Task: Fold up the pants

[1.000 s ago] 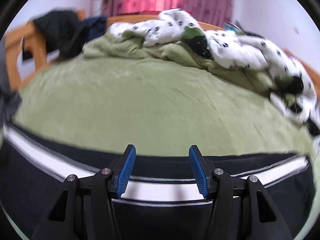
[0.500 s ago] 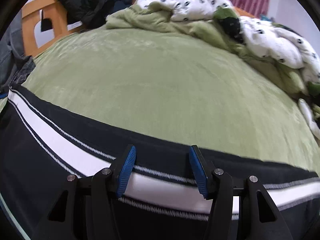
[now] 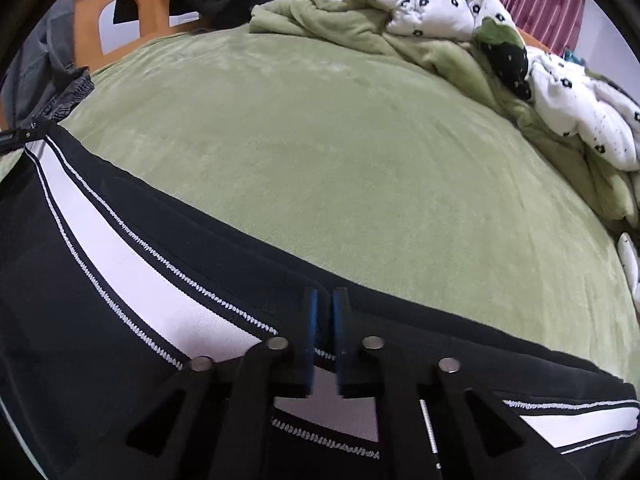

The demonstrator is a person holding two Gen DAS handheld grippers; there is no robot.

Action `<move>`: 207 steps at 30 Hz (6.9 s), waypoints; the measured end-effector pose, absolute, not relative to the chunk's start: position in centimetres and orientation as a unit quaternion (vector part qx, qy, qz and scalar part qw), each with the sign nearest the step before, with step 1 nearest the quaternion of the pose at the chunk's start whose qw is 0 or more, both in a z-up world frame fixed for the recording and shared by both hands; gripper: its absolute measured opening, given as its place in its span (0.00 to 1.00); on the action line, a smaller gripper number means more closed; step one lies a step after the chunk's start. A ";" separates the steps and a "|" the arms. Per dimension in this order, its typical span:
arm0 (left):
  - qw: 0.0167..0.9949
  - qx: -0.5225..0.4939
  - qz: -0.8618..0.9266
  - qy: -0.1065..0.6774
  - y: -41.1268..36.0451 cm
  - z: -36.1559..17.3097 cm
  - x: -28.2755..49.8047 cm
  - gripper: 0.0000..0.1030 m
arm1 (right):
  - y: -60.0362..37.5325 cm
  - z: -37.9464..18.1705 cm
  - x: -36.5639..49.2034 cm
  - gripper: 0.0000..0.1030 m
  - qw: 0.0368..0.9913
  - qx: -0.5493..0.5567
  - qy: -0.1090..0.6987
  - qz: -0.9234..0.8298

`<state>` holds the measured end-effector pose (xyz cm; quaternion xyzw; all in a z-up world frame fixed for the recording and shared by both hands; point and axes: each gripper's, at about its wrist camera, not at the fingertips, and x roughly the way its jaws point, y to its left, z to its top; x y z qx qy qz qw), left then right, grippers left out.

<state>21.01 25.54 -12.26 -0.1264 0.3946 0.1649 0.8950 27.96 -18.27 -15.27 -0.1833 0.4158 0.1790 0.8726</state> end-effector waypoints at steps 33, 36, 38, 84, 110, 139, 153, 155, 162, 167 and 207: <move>0.882 -0.228 0.151 0.383 27.5 -13.1 19.9 0.59 | -29.9 -11.1 29.1 0.64 0.919 -0.095 0.374 0.080; 0.881 -0.229 0.153 0.384 27.5 -13.0 20.2 0.60 | -30.0 -12.9 29.8 0.64 0.900 -0.112 0.410 0.101; 0.882 -0.227 0.153 0.384 27.5 -13.0 20.2 0.60 | -29.4 -14.3 30.0 0.55 0.887 -0.135 0.428 0.111; 0.896 -0.160 0.179 0.373 25.3 -11.2 19.4 0.45 | -31.7 -13.1 28.5 0.41 0.911 -0.103 0.395 -0.063; 0.858 -0.318 0.020 0.402 23.4 -16.7 1.4 0.45 | -19.7 -9.2 14.0 0.46 0.903 0.016 0.429 0.033; 0.845 -0.430 0.064 0.311 29.7 -17.9 1.4 0.49 | -15.1 -11.7 15.2 0.46 0.889 -0.038 0.454 0.040; 0.868 -0.406 0.103 0.265 31.8 -15.8 3.4 0.17 | -12.8 -12.0 14.3 0.46 0.890 -0.086 0.442 0.064; 0.865 -0.381 0.129 0.300 31.3 -16.7 4.2 0.18 | -13.1 -11.7 14.1 0.46 0.895 -0.084 0.434 0.062; 0.831 -0.463 0.096 0.292 33.2 -18.7 3.2 0.30 | -13.2 -11.9 14.2 0.46 0.892 -0.070 0.442 0.068; 0.840 -0.423 0.138 0.310 32.0 -18.0 4.6 0.32 | -12.9 -12.0 14.2 0.46 0.889 -0.063 0.447 0.074; 0.877 -0.086 -0.185 0.435 -9.0 -11.2 5.5 0.57 | -39.9 -11.8 5.3 0.46 0.910 0.102 0.397 -0.056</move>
